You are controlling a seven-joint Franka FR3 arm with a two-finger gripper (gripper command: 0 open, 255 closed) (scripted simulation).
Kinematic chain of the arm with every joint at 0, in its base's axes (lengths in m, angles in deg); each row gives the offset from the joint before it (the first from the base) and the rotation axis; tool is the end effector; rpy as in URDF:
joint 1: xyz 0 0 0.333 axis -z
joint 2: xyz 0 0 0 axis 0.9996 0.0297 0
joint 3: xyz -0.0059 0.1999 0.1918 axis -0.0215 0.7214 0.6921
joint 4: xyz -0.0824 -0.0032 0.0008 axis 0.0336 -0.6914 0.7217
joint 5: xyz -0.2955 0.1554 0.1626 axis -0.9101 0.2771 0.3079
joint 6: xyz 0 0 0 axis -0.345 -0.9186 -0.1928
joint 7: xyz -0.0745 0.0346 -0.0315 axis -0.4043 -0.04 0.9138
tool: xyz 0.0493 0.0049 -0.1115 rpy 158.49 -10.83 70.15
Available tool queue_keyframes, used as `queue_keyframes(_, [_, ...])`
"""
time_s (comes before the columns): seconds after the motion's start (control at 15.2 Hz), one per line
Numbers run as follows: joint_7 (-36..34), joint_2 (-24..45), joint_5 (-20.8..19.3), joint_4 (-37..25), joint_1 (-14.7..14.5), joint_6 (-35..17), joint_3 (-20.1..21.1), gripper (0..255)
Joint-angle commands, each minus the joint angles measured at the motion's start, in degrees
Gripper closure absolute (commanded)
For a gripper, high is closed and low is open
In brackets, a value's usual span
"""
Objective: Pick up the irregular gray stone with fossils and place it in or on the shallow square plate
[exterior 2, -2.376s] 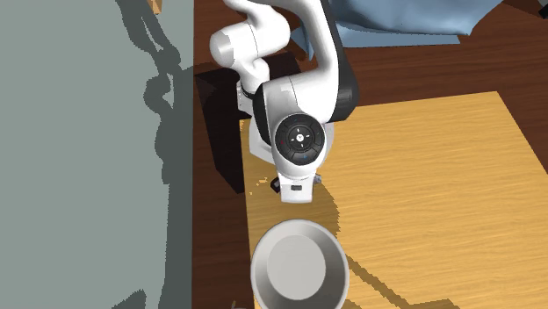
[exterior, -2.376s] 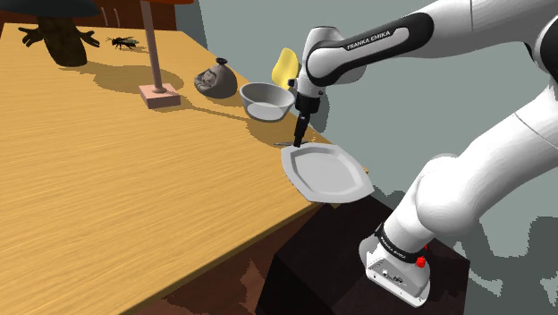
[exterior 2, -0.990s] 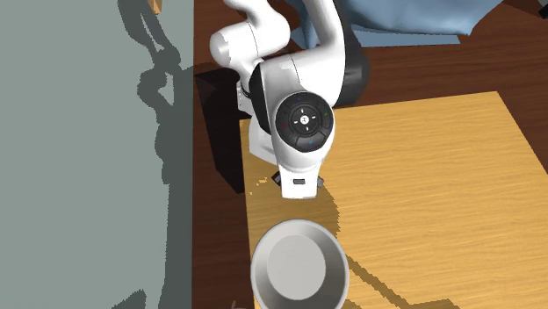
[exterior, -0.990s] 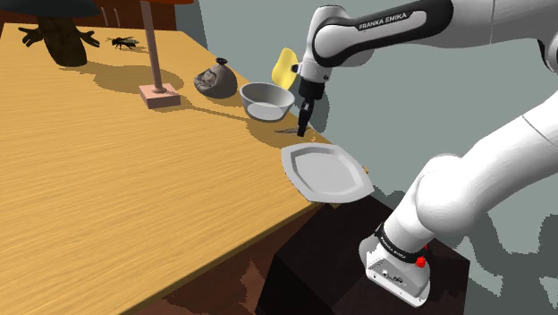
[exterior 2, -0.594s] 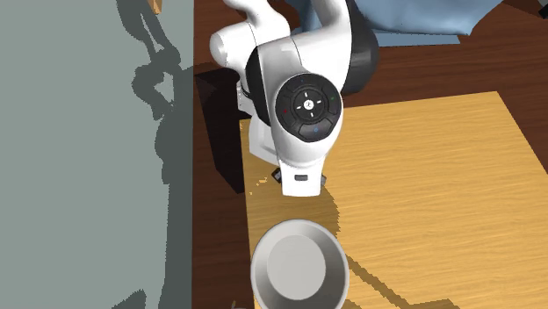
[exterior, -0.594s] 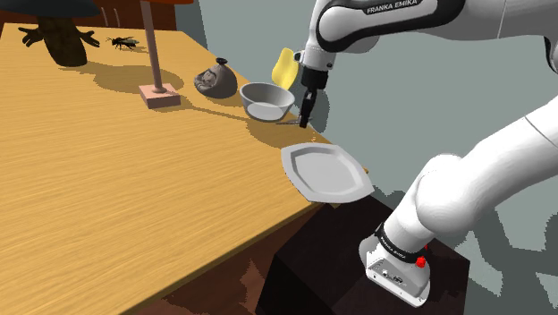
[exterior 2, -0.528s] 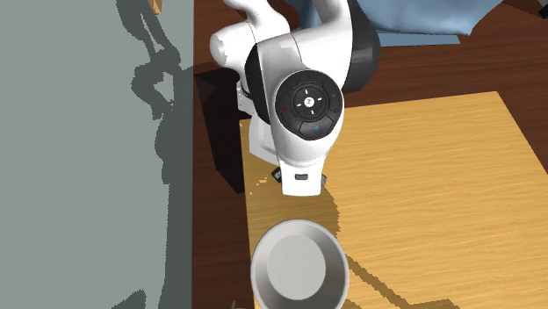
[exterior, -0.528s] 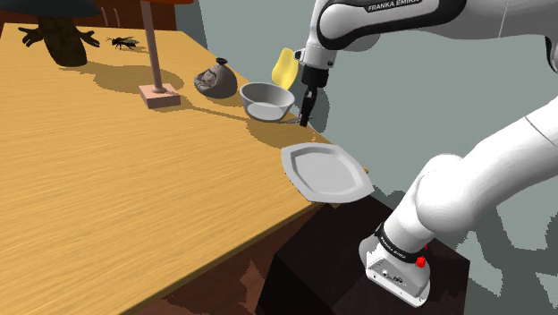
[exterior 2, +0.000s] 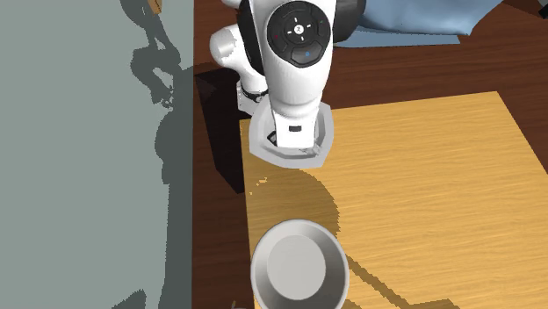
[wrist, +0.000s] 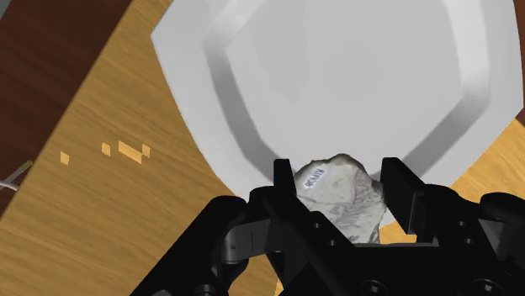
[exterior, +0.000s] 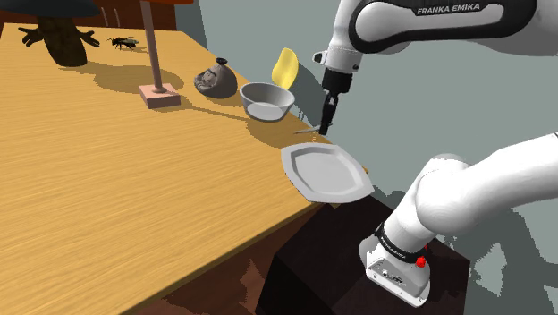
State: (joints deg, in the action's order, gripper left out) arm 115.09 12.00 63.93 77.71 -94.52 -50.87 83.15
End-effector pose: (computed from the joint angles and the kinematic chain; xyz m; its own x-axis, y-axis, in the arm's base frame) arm 0.3559 0.0059 0.4438 0.8912 0.4495 -0.0605 0.4372 -0.8869 -0.1490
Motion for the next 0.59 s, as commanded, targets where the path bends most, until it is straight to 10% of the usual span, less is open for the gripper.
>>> queue_keyframes(0.0, [-1.02, -5.24, 0.13, 3.44, 0.02, 1.77, 0.81, 255])
queue_keyframes(0.53, [-2.88, -16.69, 0.91, 11.8, -0.03, 4.7, 2.52, 255])
